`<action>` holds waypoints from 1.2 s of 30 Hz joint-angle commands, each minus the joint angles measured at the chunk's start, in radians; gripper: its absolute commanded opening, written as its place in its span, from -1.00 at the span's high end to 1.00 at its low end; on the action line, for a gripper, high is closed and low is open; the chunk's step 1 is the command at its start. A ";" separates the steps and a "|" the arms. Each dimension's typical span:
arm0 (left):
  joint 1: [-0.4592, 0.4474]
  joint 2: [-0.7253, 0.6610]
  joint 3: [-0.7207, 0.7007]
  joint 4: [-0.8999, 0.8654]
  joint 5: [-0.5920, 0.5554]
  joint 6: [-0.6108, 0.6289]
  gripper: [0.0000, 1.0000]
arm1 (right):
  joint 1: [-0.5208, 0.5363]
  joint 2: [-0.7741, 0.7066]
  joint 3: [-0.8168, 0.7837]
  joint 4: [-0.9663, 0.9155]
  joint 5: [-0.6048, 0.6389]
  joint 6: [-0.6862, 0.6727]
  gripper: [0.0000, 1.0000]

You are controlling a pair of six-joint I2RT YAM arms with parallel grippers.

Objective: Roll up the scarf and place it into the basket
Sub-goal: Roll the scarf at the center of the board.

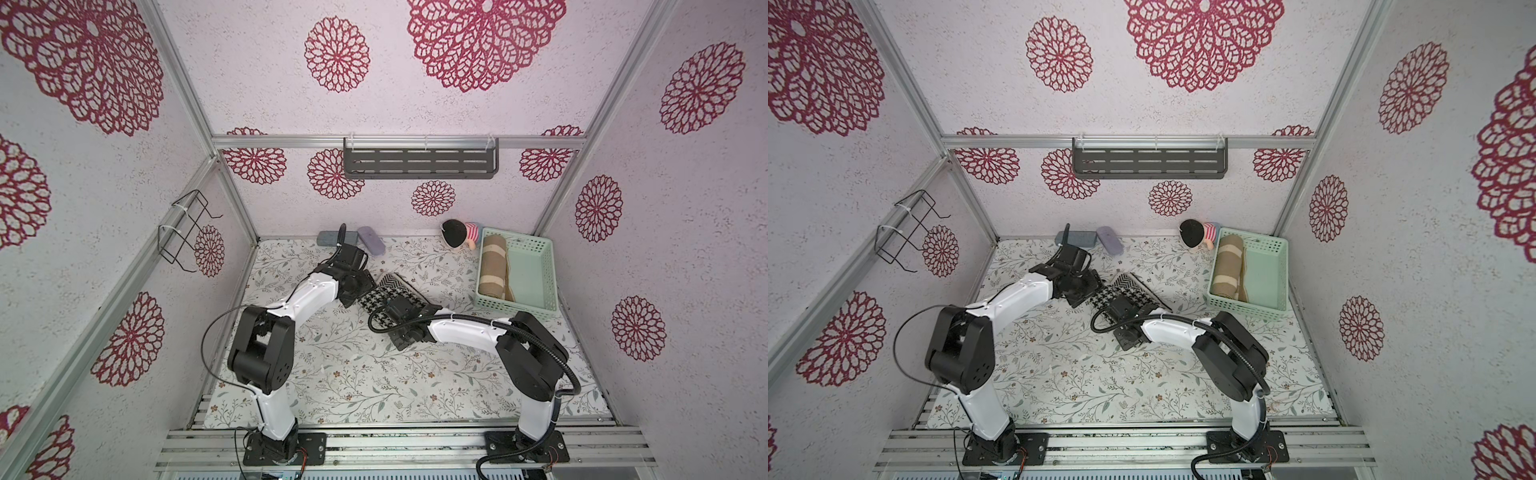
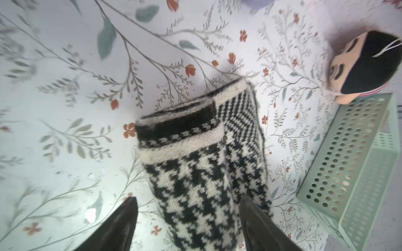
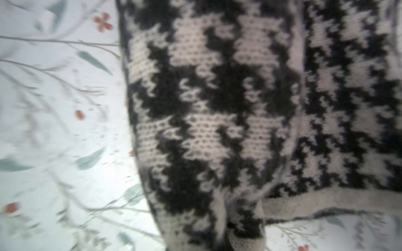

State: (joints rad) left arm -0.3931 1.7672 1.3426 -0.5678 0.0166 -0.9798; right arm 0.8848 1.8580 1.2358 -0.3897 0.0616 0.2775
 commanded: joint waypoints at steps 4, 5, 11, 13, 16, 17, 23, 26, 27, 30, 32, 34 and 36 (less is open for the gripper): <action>-0.001 -0.197 -0.216 0.016 -0.065 -0.055 -0.60 | -0.080 -0.085 -0.122 0.184 -0.577 0.288 1.00; -0.003 -0.212 -0.249 0.039 -0.050 -0.067 -0.61 | -0.091 -0.092 -0.149 0.236 -0.627 0.320 1.00; -0.047 -0.155 -0.269 0.117 0.005 -0.085 -0.67 | -0.148 -0.086 -0.237 0.401 -0.812 0.432 1.00; -0.068 -0.109 -0.229 0.129 0.011 -0.075 -0.68 | -0.160 -0.075 -0.237 0.407 -0.844 0.434 1.00; -0.091 -0.039 -0.153 0.127 0.009 -0.058 -0.68 | -0.178 -0.073 -0.237 0.407 -0.869 0.437 0.99; -0.094 -0.017 -0.129 0.126 0.007 -0.056 -0.67 | -0.186 -0.072 -0.237 0.402 -0.873 0.436 0.98; -0.093 0.119 -0.010 0.074 -0.088 -0.050 -0.41 | -0.219 -0.064 -0.254 0.374 -0.855 0.411 0.90; -0.093 0.187 0.074 0.008 -0.142 -0.035 -0.22 | -0.218 -0.071 -0.244 0.321 -0.798 0.371 0.74; -0.095 0.240 0.095 -0.016 -0.159 -0.034 -0.11 | -0.218 -0.078 -0.244 0.313 -0.782 0.364 0.67; -0.097 0.267 0.125 -0.058 -0.188 -0.044 0.33 | -0.215 -0.110 -0.238 0.268 -0.711 0.341 0.38; -0.098 0.266 0.126 -0.065 -0.195 -0.048 0.55 | -0.206 -0.142 -0.235 0.237 -0.650 0.324 0.22; -0.098 0.261 0.130 -0.076 -0.202 -0.049 0.75 | -0.189 -0.177 -0.226 0.193 -0.573 0.305 0.09; -0.099 0.257 0.140 -0.106 -0.218 -0.049 0.88 | -0.154 -0.212 -0.198 0.116 -0.439 0.275 -0.08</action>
State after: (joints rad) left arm -0.4950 2.0266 1.4631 -0.6113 -0.1303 -1.0225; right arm 0.6983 1.7241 0.9962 -0.1356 -0.5610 0.6102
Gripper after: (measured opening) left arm 0.121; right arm 0.519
